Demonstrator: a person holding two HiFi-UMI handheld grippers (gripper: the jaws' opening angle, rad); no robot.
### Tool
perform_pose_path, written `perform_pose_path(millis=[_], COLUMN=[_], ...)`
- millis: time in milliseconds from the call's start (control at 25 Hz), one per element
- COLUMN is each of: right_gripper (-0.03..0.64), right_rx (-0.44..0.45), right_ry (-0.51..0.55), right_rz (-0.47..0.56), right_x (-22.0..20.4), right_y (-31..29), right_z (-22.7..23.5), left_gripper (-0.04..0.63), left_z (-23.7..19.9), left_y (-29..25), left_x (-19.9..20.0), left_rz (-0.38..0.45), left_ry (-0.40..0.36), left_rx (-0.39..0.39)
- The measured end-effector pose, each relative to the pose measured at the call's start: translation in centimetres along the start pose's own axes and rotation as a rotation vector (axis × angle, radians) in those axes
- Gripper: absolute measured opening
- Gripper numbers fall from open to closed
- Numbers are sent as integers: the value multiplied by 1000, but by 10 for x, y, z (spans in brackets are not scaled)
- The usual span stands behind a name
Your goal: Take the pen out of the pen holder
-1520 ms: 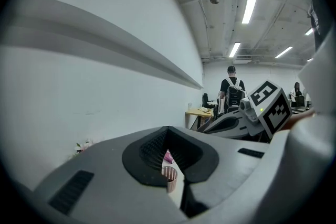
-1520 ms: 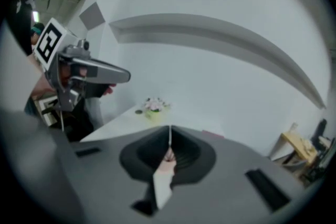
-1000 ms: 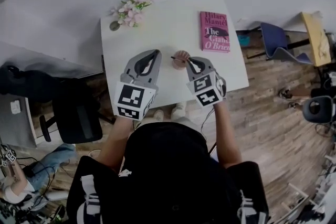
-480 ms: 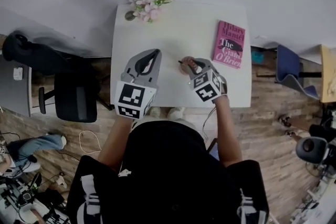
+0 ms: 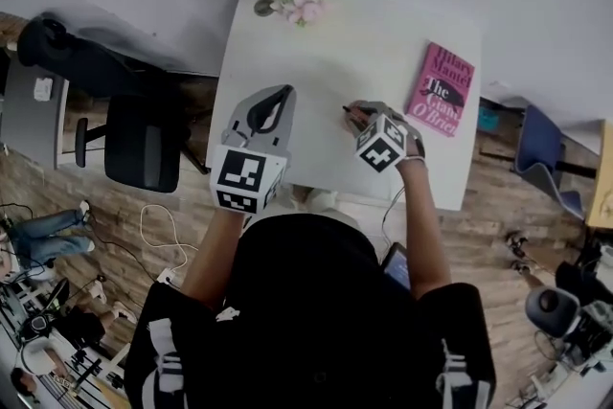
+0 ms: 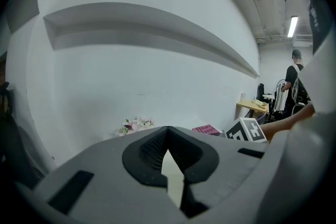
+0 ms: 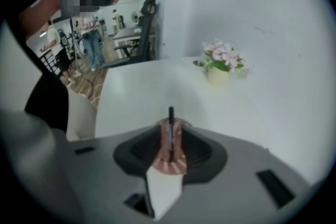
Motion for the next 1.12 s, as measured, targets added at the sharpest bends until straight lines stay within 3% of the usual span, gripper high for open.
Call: perform_pose_path(millis=[480, 640, 1120], right_gripper=[109, 71, 67], right_rx=[-31, -48, -116], right_ry=[89, 90, 20], right_rz=[-115, -121, -70], right_x=[-1, -2, 1], right_y=[-30, -33, -10], right_z=[-2, -5, -6], left_gripper=[15, 17, 17], left_z=[-10, -14, -11], left_y=[9, 12, 18], left_x=[-8, -11, -6], left_rz=[-15, -14, 22], left_ry=[10, 13, -2], left_rx=[27, 27, -21])
Point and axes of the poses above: the fingertips, and each gripper's own axes: y backward along the fingers, z to its right, x out of its top, the point moved 6 cm from there along y, backward along the fingers, and after that the axes turned 6 degrees about -y, right-handed, at the moved point
